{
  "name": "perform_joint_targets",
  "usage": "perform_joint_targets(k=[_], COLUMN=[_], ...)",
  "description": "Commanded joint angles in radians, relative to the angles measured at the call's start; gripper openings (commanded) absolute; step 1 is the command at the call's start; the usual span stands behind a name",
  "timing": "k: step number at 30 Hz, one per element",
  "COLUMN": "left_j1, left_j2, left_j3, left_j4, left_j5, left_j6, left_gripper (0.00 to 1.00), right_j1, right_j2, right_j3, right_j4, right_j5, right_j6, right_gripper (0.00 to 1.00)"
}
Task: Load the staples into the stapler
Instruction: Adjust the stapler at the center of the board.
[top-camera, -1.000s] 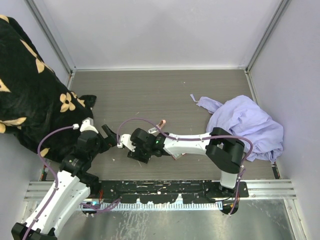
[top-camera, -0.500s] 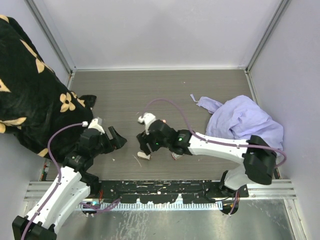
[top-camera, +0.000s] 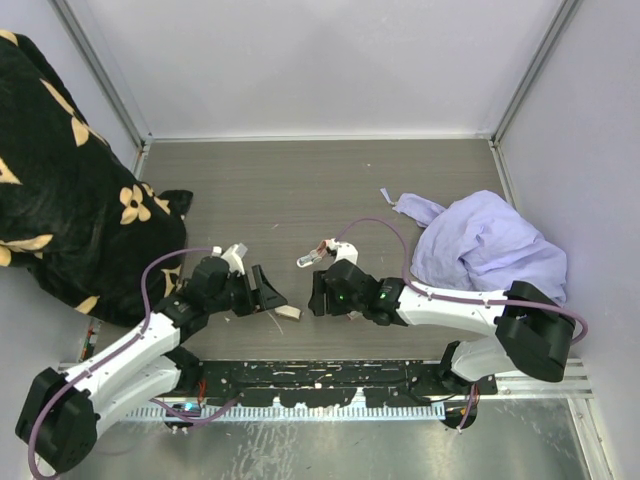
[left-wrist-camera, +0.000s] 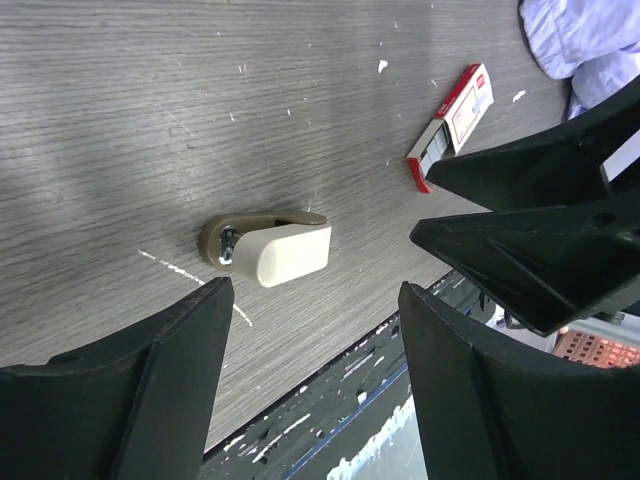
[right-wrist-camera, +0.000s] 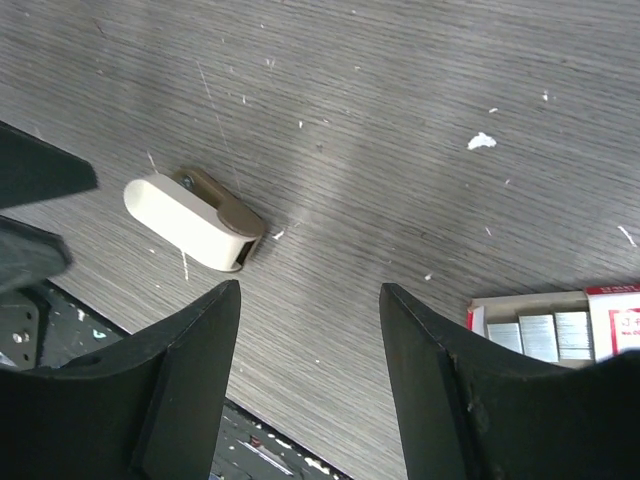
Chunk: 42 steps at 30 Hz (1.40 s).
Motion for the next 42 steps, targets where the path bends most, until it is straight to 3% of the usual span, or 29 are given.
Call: perform_joint_targets(k=[1, 7, 14, 28, 33, 38, 42], left_j1=[-0.029, -0.043, -0.054, -0.087, -0.125, -0.185, -0.205], left_j2=[0.060, 0.137, 0.177, 0.223, 0.231, 0.202, 0.163], left_j3=[0.044, 0.055, 0.043, 0.036, 0.005, -0.020, -0.016], left_j4=[0.111, 0.067, 0.136, 0.124, 0.126, 0.107, 0.023], left_j5=[0.010, -0.049, 0.006, -0.011, -0.014, -0.060, -0.097], left_j6=[-0.001, 0.018, 0.017, -0.005, -0.074, -0.140, -0.161], left_gripper=[0.68, 0.66, 0.65, 0.31, 0.23, 0.22, 0.29], right_j1=[0.003, 0.002, 0.003, 0.002, 0.002, 0.002, 0.004], right_j2=[-0.005, -0.019, -0.029, -0.041, -0.040, -0.038, -0.043], right_j3=[0.024, 0.005, -0.004, -0.016, -0.013, -0.018, -0.048], right_j4=[0.090, 0.124, 0.127, 0.126, 0.127, 0.142, 0.217], right_j5=[0.005, 0.000, 0.008, 0.019, 0.018, 0.006, -0.042], right_j6=[0.039, 0.054, 0.055, 0.058, 0.057, 0.041, -0.024], right_gripper=[0.63, 0.63, 0.63, 0.62, 0.62, 0.62, 0.64])
